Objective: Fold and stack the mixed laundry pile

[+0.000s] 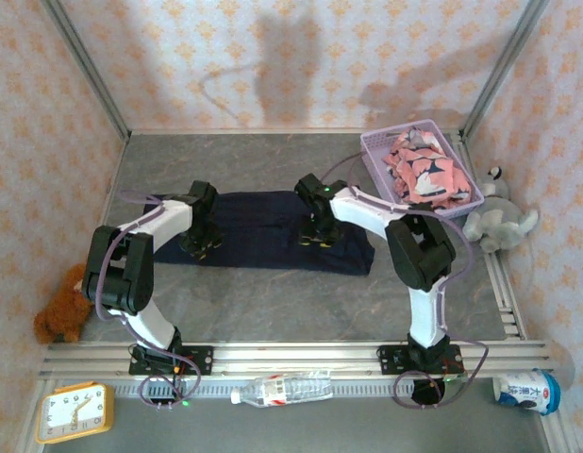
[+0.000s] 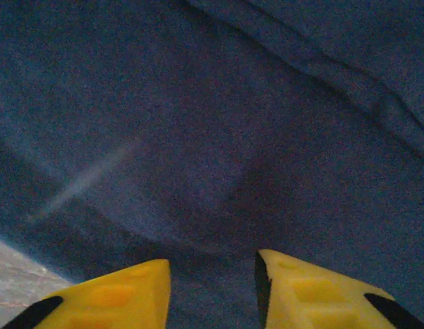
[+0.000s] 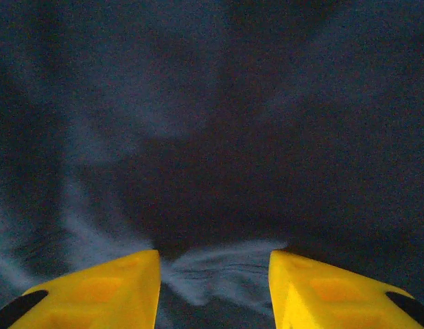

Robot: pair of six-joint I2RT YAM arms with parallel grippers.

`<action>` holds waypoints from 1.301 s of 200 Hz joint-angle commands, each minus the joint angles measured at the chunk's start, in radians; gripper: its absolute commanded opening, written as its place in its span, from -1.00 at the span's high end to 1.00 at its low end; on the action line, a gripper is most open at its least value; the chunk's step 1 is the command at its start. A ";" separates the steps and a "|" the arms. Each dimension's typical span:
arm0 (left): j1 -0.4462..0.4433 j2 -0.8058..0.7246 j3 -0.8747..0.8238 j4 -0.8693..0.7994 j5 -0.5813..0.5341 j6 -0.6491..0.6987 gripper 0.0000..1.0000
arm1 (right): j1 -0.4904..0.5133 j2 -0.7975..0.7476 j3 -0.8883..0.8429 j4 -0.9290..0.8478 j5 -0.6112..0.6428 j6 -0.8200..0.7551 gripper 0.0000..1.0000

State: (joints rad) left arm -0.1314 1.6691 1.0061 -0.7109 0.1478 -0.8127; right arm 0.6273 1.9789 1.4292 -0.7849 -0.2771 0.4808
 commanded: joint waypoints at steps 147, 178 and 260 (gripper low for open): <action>-0.431 -0.003 0.043 0.069 0.107 -0.287 0.99 | -0.155 0.408 0.818 -0.183 0.223 -0.126 0.07; -0.402 -0.021 0.180 -0.076 -0.074 -0.163 0.64 | -0.155 0.262 0.651 -0.147 0.179 -0.104 0.07; -0.181 -0.003 0.135 -0.092 -0.219 0.039 1.00 | -0.133 0.115 0.204 0.132 0.035 0.183 0.18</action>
State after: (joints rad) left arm -0.3336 1.6581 1.1652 -0.7403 0.0402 -0.8513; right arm 0.4847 2.0579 1.6508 -0.7250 -0.2268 0.5610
